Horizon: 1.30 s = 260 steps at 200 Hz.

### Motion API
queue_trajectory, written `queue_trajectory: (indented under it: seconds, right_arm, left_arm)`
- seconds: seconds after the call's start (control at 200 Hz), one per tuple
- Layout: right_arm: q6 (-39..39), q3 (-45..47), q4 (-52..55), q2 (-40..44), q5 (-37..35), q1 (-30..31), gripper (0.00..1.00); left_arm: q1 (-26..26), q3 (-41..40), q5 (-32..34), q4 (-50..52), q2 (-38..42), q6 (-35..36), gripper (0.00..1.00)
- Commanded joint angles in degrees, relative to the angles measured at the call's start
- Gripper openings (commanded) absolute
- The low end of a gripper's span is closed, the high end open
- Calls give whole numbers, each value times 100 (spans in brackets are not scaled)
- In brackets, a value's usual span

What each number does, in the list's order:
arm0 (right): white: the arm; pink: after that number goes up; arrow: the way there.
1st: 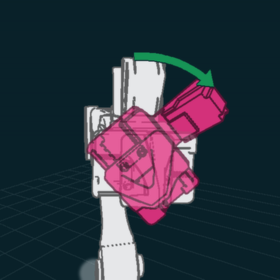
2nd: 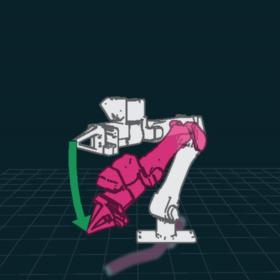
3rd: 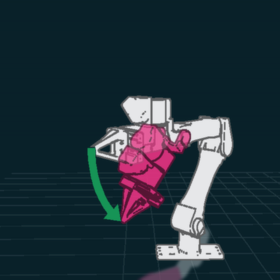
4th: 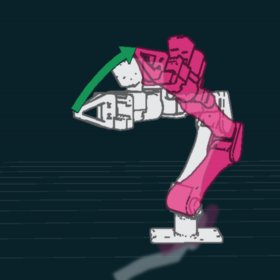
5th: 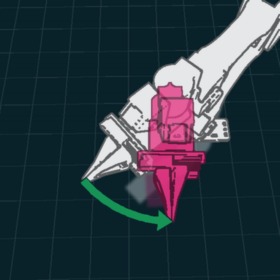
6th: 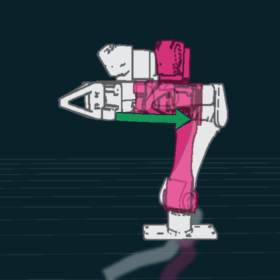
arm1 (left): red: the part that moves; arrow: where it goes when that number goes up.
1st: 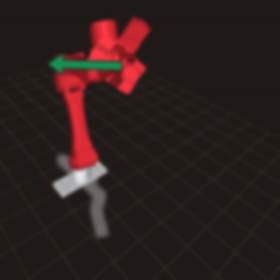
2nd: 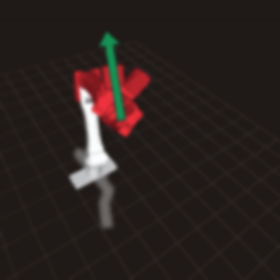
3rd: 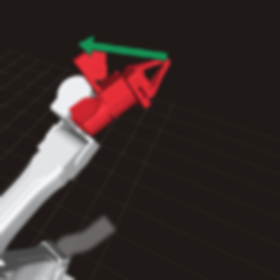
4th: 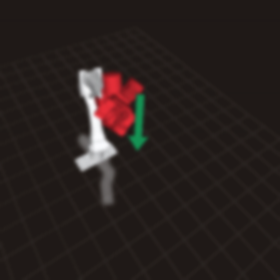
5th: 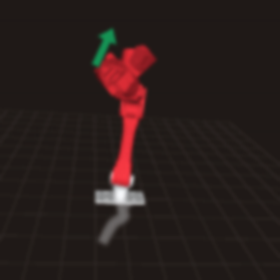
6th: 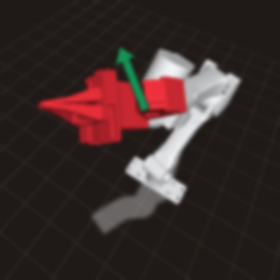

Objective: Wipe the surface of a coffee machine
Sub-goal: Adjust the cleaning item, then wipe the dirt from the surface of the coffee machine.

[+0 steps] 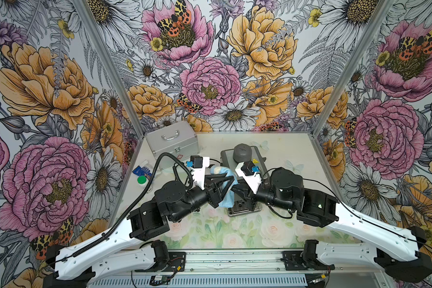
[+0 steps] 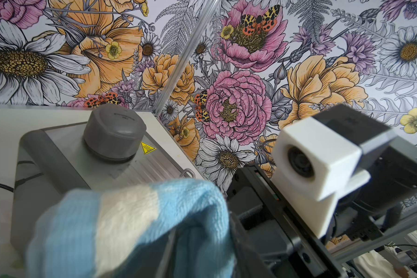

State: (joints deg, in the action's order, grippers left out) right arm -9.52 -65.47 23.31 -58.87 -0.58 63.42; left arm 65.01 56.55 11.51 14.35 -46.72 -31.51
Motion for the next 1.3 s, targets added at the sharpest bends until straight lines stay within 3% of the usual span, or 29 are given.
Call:
queue_trajectory:
  seconds: [0.0, 0.165, 0.25, 0.34, 0.5, 0.725, 0.966, 1.076, 1.296]
  right_arm:
    - [-326, 250, -236, 549, -403, 4, 0]
    - [-510, 490, -56, 1055, -645, -1, 0]
    - [-550, 549, 156, 1385, -1031, -2, 0]
    - [-615, 561, 585, 1738, -1851, -9, 0]
    - [-966, 558, 1624, 2219, -3450, -64, 0]
    - [-1952, 604, 2795, 2829, -4675, -124, 0]
    - [-2863, 921, 3471, 1852, -4501, -423, 0]
    - [-3183, 1430, 3287, 2472, -4490, -519, 0]
    - [-3723, 2694, 2590, 3559, -3340, -1102, 0]
  left_arm:
    - [-33, -16, 252, 179, 104, 130, 51]
    - [-184, 278, 315, 408, 26, 354, 61]
    - [-279, 452, 593, 602, -7, 431, 70]
    - [-607, 717, 692, 940, -266, 403, 71]
    - [-1238, 951, 244, 1100, -1087, 194, 71]
    - [-1638, 1131, 132, 1084, -2037, 147, 69]
    - [-1670, 632, 533, 917, -2175, -112, 64]
    - [-1685, 415, 535, 816, -2179, -169, 64]
    - [-1694, 243, 554, 631, -2280, -145, 64]
